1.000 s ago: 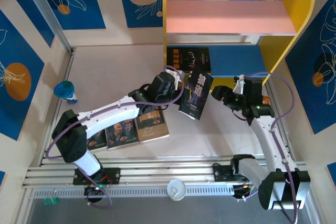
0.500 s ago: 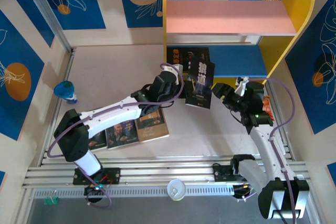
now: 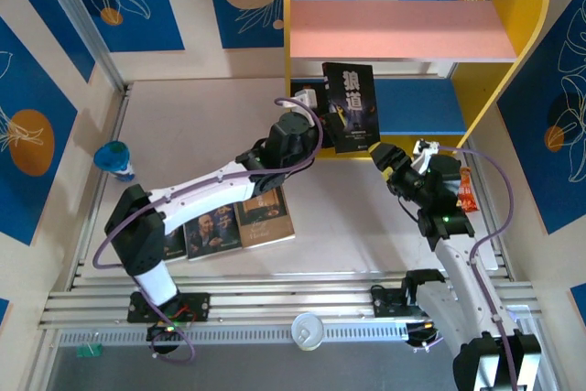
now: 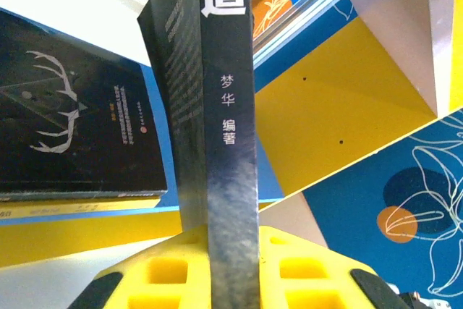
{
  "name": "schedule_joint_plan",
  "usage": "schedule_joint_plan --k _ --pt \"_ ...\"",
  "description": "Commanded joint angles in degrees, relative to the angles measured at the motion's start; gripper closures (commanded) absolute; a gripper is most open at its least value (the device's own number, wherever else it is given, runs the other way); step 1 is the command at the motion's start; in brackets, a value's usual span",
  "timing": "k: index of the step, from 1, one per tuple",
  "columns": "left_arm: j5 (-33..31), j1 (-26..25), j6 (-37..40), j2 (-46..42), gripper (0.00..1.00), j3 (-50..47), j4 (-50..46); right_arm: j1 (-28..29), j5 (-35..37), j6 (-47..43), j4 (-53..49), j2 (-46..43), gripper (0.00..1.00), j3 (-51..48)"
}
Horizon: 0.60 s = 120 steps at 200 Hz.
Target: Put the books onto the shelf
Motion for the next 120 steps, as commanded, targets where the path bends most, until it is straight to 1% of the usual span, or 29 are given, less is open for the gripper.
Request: schedule_joint_plan --k 1,42,97,120 --pt "-1.76 0.15 -1.63 0.42 1.0 3.0 7.72 0.74 -0.02 3.66 5.4 1.75 0.17 -0.05" --pt "-2.64 0.15 -3.49 0.65 1.0 1.64 10.74 4.71 2.87 5.98 9.81 4.98 0.16 1.19" --pt "-2.28 0.21 -4.48 0.53 1.0 0.59 13.11 11.1 9.52 10.13 14.02 6.57 0.16 0.83" --pt "-1.9 0.15 -5.14 0.53 1.0 0.1 13.99 13.42 13.35 11.61 15.55 6.53 0.16 0.31"
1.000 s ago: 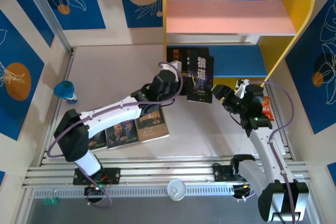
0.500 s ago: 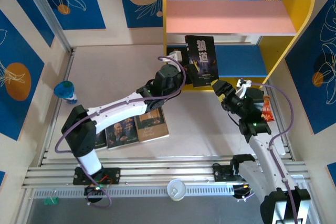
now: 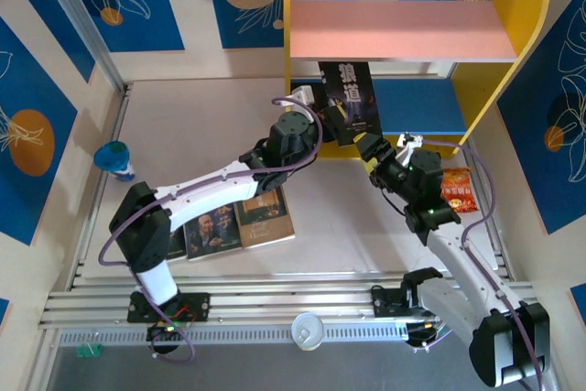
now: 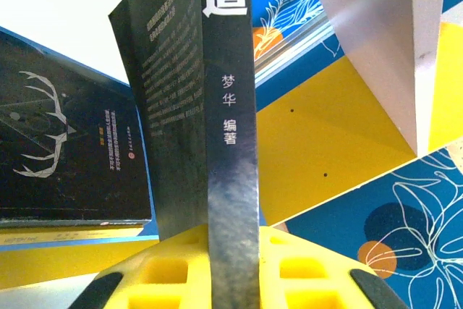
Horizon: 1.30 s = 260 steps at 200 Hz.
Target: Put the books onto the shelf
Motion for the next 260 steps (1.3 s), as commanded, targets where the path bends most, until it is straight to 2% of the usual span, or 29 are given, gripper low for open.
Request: schedule_joint_plan --k 1,71,125,166,192,235,260 --pt "0.07 0.06 -1.59 -0.72 1.0 0.36 8.59 2.43 4.94 2.46 3.5 0.02 0.16 0.31" --pt "-0.13 -0.01 -2.54 -0.7 1.0 -0.94 10.92 6.28 12.44 7.06 8.67 -0.03 0.18 -1.88" --pt "-0.03 0.02 -3.91 -0.86 1.0 -2.37 13.17 7.92 16.88 8.8 10.18 -0.04 0.24 -2.55" --pt "0.26 -0.04 -5.24 -0.47 1.0 -3.0 14.38 8.12 17.8 8.86 10.9 0.25 0.33 -2.26" --pt "0.31 -0.04 -5.68 -0.18 1.0 -3.17 14.9 8.2 18.16 8.82 11.0 0.31 0.44 -2.09" --pt "0.46 -0.04 -5.88 0.08 1.0 -3.31 15.32 8.21 18.32 8.44 11.09 0.53 0.54 -1.62" --pt "0.35 -0.02 -6.46 0.26 1.0 -3.94 16.12 8.27 18.51 8.93 11.09 1.18 0.54 -1.36"
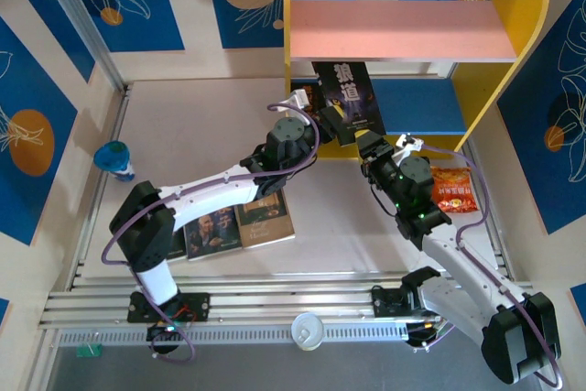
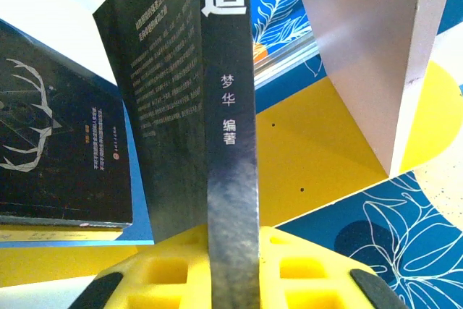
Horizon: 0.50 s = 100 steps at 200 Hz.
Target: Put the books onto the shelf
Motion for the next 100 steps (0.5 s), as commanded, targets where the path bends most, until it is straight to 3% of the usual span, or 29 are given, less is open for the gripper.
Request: schedule_joint_plan --k 1,34,100 --pt "0.44 -0.13 -1.27 0.12 1.0 0.22 7.95 0.34 2.22 0.19 1.14 0.72 0.54 0.56" --pt "0.7 -0.16 -1.62 0.1 1.0 -0.04 8.42 0.4 2.0 0.53 2.41 2.13 0.55 1.04" --pt "1.28 -0.22 -2.68 0.56 1.0 -1.05 9.46 0.37 2.01 -1.58 3.07 2.02 0.83 1.43"
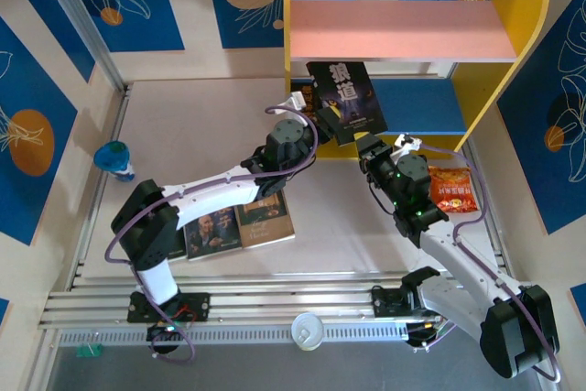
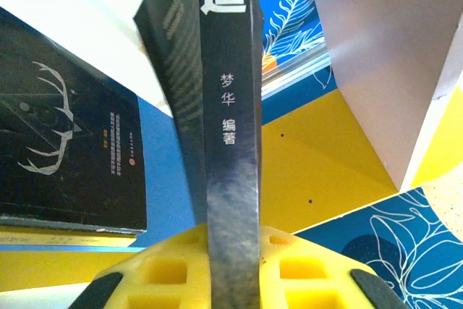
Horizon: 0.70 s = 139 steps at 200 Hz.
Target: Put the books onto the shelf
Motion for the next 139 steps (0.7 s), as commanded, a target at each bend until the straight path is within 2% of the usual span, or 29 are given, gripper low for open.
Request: schedule_joint_plan --k 1,39,90,139 --pt "2.63 -0.73 -0.98 -0.16 1.0 0.45 7.28 0.36 1.35 -2.13 1.59 -0.24 0.84 1.39" --pt "3.07 -0.68 -0.67 0.02 1.0 0.9 6.17 0.02 1.35 -5.08 0.39 -1.55 0.89 2.16" --pt "2.44 -0.67 0.22 -0.5 0.75 0.9 4.35 -1.02 0.87 -10.62 1.32 -2.61 0.93 2.73" --pt "1.36 -0.62 1.69 -1.39 0.67 0.72 2.06 -5.01 -2.81 -14.32 -0.23 -3.45 0.95 3.85"
